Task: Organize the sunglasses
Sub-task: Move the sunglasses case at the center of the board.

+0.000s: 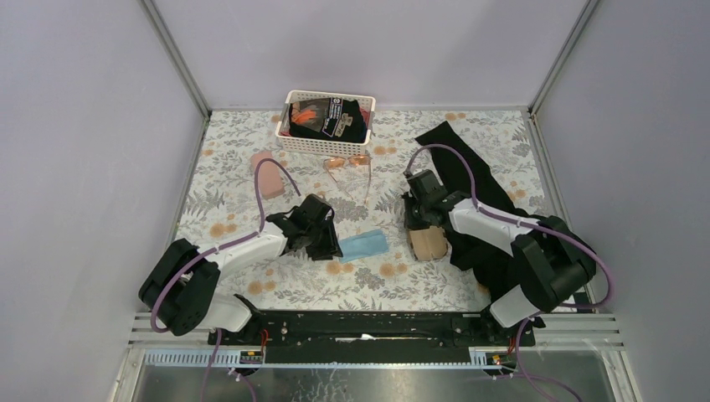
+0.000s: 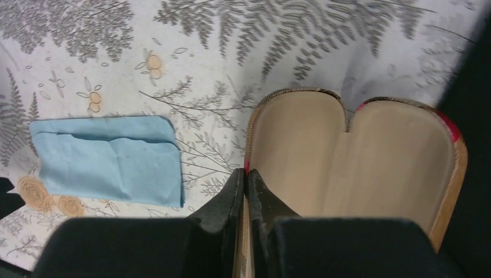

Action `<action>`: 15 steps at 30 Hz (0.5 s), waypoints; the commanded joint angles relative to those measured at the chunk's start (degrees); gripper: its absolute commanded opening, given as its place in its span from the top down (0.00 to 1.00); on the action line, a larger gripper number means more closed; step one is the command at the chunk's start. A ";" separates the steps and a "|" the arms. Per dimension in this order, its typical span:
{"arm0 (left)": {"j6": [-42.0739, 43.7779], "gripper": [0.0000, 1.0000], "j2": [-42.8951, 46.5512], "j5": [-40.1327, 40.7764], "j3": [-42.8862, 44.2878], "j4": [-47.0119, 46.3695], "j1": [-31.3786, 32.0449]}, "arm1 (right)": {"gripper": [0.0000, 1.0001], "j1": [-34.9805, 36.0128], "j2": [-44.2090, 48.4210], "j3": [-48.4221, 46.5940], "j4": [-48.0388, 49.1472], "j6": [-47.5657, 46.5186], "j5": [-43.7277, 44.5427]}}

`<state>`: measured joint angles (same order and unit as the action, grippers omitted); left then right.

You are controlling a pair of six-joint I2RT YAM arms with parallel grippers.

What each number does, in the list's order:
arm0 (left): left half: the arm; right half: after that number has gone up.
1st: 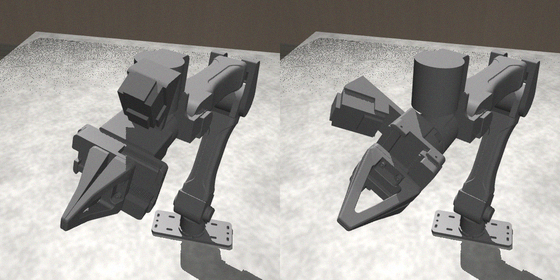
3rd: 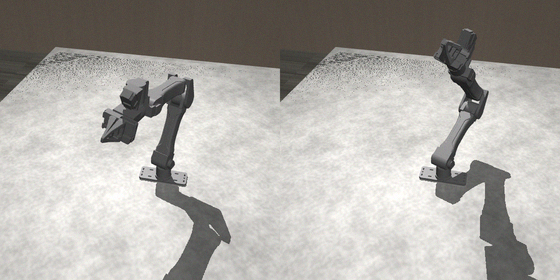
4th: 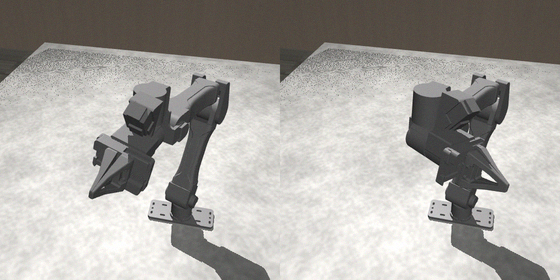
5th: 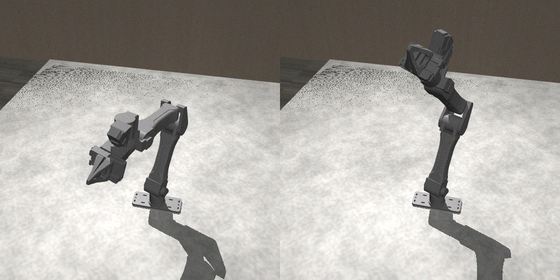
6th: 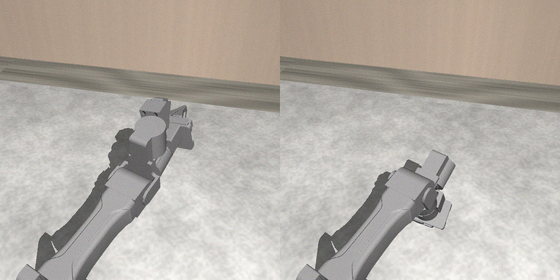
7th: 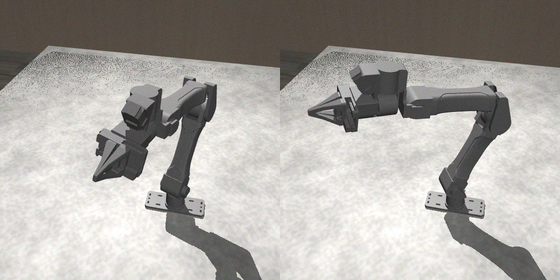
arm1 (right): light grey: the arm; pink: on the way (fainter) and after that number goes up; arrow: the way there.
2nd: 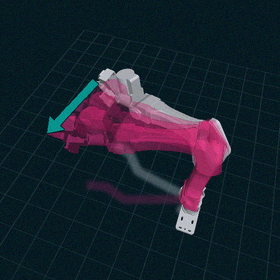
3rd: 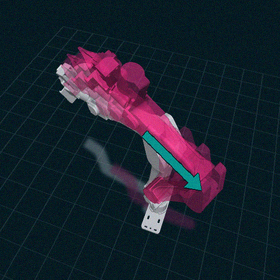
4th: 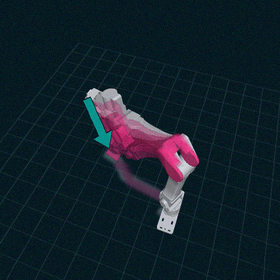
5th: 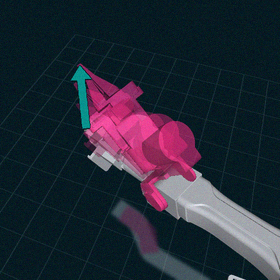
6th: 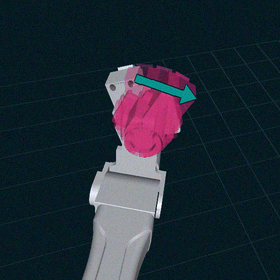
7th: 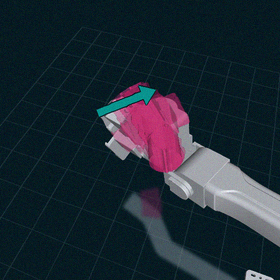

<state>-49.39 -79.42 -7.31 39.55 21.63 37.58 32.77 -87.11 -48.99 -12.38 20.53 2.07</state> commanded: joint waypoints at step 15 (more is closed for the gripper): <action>1.10 0.60 -2.24 2.81 0.18 -0.51 -0.90 | 0.84 13.20 -10.50 -15.22 -9.80 -25.23 6.97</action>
<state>-49.12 -80.14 -5.85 39.53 21.82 37.39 43.35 -96.90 -60.77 -16.56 -0.03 1.96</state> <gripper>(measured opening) 0.397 0.094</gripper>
